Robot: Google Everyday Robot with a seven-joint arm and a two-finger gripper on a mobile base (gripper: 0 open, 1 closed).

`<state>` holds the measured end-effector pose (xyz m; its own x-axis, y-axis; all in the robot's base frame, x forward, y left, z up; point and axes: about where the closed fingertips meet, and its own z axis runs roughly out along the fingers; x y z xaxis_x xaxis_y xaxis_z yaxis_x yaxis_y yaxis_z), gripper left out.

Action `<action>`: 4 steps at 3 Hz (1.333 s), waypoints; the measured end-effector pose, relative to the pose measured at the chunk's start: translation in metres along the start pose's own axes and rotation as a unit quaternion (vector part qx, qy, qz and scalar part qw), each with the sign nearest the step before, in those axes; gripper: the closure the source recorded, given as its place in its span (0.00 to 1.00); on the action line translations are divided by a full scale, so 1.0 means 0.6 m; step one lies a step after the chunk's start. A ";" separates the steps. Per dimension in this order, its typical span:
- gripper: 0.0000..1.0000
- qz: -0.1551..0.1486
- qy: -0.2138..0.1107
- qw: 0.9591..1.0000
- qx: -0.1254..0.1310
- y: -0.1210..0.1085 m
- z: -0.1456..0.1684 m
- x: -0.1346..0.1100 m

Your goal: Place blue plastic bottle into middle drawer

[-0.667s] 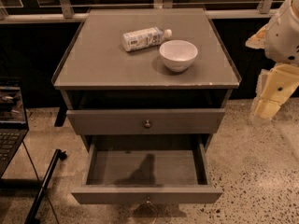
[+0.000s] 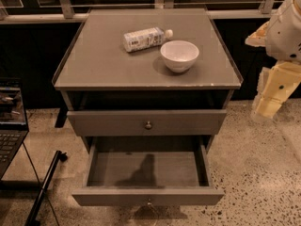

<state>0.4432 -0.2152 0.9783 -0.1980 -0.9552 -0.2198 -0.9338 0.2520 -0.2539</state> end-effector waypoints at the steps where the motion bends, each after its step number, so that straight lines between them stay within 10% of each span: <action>1: 0.00 -0.044 -0.032 0.998 -0.006 -0.045 0.021 -0.028; 4: 0.00 -0.170 -0.122 0.978 -0.022 -0.230 0.156 -0.200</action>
Offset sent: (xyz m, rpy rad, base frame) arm 0.1499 0.0649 -0.0255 0.1618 -0.0338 0.3976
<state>0.6239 -0.1211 0.9514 0.1984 -0.9158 -0.3491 -0.9462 -0.0860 -0.3121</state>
